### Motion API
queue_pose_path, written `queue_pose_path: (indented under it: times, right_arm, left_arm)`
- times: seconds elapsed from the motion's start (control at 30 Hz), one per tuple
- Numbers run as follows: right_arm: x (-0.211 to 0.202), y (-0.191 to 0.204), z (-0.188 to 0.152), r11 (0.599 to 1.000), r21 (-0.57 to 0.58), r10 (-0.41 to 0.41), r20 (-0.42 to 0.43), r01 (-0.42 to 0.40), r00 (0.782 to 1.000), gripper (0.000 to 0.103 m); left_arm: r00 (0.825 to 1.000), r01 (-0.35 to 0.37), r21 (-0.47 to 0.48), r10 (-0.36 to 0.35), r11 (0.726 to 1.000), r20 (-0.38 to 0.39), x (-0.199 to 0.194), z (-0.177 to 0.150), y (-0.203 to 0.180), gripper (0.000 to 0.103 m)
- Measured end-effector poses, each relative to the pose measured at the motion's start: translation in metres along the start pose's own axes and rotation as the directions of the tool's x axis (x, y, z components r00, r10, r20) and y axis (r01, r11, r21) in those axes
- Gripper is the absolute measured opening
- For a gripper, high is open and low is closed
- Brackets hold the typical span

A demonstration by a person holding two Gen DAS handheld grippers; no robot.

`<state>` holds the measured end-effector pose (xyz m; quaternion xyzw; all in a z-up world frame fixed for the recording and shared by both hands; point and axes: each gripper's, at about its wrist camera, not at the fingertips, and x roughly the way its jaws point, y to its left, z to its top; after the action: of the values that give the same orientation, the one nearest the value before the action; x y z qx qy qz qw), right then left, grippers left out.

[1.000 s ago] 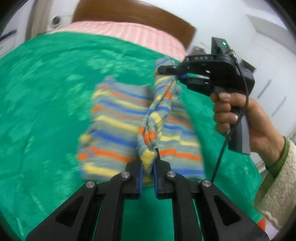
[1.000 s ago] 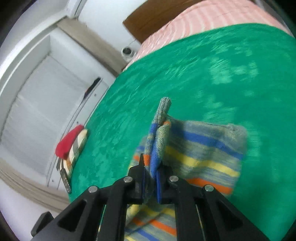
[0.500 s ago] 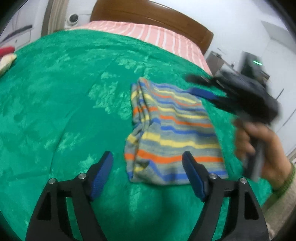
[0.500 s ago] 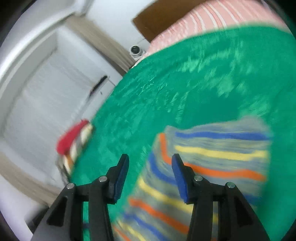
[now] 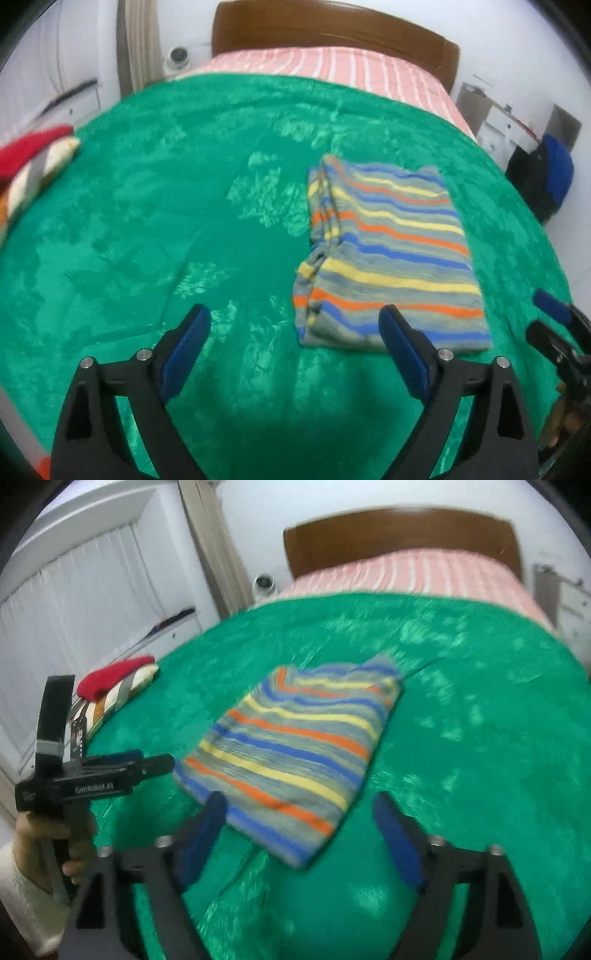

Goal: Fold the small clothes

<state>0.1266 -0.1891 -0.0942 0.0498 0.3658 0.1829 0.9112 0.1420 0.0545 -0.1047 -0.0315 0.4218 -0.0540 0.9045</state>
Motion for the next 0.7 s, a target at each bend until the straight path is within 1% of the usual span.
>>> queue_pose_path:
  times: [0.03,0.07,0.13,0.27,0.37,0.47,0.5,0.6,0.63,0.7]
  right_arm:
    - [-0.007,0.001,-0.006,1.0,0.001,-0.024,0.01,0.024,1.0,0.084]
    - [-0.015,-0.001,-0.014,0.999,0.01,-0.047,0.011,0.047,0.999,0.084]
    - [-0.021,0.001,-0.024,0.997,0.034,-0.068,0.002,0.068,0.998,0.084]
    - [-0.033,-0.013,-0.047,0.99,0.072,-0.121,-0.038,0.123,0.992,0.084]
    - [-0.046,-0.017,-0.056,0.987,0.091,-0.132,-0.039,0.135,0.991,0.084]
    - [-0.052,-0.017,-0.065,0.984,0.08,-0.153,-0.041,0.156,0.987,0.084]
    - [-0.051,-0.017,-0.068,0.982,0.074,-0.168,-0.049,0.171,0.985,0.084]
    - [-0.054,-0.018,-0.078,0.983,0.088,-0.16,-0.055,0.164,0.986,0.084]
    - [-0.055,-0.02,-0.08,0.983,0.097,-0.151,-0.057,0.156,0.987,0.084]
    - [-0.052,-0.026,-0.081,0.983,0.118,-0.134,-0.065,0.141,0.989,0.084]
  left_arm:
    - [1.0,-0.007,0.014,0.007,1.0,0.01,-0.006,-0.001,-0.003,0.093]
    - [1.0,-0.011,0.023,0.011,1.0,0.016,-0.002,0.004,-0.006,0.093]
    - [1.0,-0.017,0.036,0.016,0.999,0.027,-0.008,0.004,-0.011,0.093]
    - [0.998,-0.029,0.049,0.026,0.998,0.052,-0.027,-0.002,-0.018,0.093]
    - [0.997,-0.041,0.066,0.037,0.997,0.063,-0.031,-0.005,-0.022,0.093]
    - [0.997,-0.048,0.079,0.044,0.996,0.059,-0.031,-0.011,-0.024,0.097]
    - [0.998,-0.041,0.083,0.037,0.996,0.051,-0.029,-0.013,-0.022,0.098]
    - [0.999,0.042,0.096,-0.042,0.994,-0.004,-0.016,-0.019,-0.013,0.098]
    - [0.997,0.077,0.096,-0.075,0.992,-0.023,-0.011,-0.018,-0.008,0.098]
    - [0.986,0.166,0.06,-0.163,0.984,-0.045,0.0,-0.009,0.006,0.098]
